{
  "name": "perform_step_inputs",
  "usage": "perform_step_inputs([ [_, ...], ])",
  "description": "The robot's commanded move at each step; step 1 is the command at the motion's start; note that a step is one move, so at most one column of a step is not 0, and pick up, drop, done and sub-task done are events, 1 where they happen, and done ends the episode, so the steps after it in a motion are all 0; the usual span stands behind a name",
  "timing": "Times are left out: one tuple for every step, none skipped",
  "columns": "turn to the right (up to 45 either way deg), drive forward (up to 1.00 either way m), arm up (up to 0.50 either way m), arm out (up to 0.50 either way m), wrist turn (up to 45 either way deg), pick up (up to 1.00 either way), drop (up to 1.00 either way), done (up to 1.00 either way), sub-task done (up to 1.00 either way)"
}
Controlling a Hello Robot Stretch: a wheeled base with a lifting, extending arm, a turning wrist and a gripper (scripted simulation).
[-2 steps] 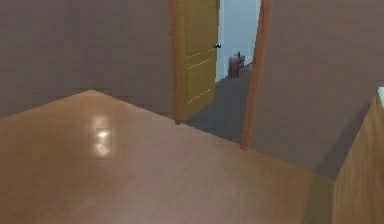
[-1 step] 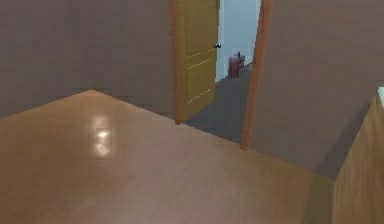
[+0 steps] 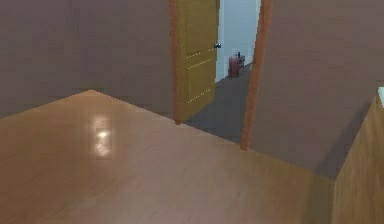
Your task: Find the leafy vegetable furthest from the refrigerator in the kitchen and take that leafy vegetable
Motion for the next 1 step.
perform_step_inputs([
  [0.0,0.00,0.00,0.16,0.0,0.00,0.00,0.00,0.00],
])
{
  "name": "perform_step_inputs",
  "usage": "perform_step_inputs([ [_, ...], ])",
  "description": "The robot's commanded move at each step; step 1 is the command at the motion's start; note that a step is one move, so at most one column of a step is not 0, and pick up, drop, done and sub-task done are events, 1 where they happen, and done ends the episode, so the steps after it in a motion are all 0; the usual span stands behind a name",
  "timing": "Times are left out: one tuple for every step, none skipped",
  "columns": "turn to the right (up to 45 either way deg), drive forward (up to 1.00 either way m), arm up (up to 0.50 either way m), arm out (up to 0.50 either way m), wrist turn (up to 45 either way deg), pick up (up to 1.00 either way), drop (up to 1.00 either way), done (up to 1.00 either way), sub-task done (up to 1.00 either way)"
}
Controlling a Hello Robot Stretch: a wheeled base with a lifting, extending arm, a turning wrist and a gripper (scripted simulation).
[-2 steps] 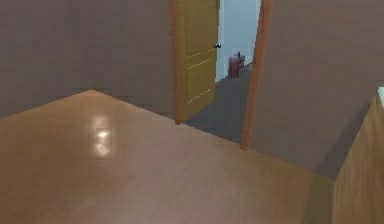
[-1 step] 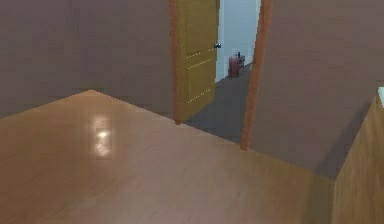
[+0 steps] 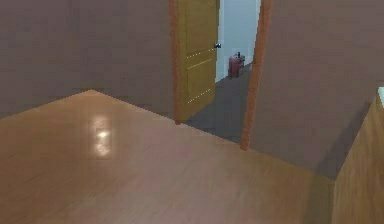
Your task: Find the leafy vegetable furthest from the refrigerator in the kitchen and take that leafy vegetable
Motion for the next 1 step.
perform_step_inputs([
  [0.0,0.00,0.00,0.00,45.0,0.00,0.00,0.00,0.00],
])
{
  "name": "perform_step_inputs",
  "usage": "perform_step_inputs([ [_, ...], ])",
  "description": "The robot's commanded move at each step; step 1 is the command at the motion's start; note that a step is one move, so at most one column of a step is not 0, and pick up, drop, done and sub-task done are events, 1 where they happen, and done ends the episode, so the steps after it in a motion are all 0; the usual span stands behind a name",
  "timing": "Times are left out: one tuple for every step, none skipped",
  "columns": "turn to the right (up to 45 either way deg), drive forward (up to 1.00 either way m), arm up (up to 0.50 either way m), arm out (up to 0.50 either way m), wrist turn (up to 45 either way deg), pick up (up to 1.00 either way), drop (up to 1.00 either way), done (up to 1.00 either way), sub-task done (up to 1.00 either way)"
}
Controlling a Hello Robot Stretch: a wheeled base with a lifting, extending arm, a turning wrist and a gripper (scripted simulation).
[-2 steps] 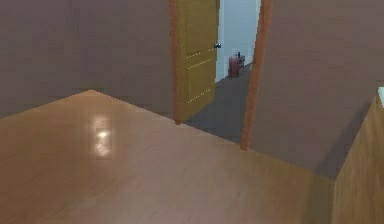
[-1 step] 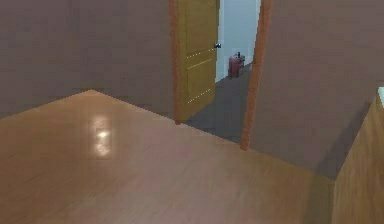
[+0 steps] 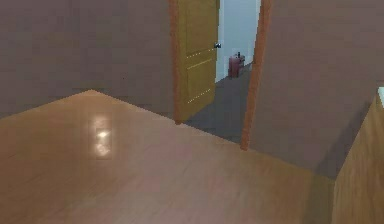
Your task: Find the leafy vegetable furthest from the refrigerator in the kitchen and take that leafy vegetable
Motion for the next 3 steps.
perform_step_inputs([
  [0.0,0.00,0.00,0.00,45.0,0.00,0.00,0.00,0.00],
  [0.0,0.00,0.00,0.00,45.0,0.00,0.00,0.00,0.00],
  [0.0,0.00,0.00,0.00,42.0,0.00,0.00,0.00,0.00],
])
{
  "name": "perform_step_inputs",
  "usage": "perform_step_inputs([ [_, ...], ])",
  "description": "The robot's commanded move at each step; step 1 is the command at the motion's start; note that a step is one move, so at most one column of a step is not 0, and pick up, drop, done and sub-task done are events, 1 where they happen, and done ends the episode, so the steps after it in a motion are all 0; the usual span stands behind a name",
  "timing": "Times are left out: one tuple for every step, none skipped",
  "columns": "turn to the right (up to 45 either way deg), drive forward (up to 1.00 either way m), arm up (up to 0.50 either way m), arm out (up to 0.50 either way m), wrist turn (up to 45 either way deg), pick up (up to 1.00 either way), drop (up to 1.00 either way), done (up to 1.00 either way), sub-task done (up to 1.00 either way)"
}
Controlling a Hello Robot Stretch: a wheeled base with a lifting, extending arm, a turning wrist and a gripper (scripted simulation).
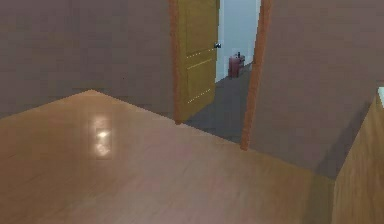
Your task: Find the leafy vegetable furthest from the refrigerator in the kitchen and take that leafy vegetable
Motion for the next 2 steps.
perform_step_inputs([
  [0.0,0.00,-0.10,0.00,0.0,0.00,0.00,0.00,0.00],
  [0.0,0.00,0.00,0.00,0.0,1.00,0.00,0.00,0.00],
])
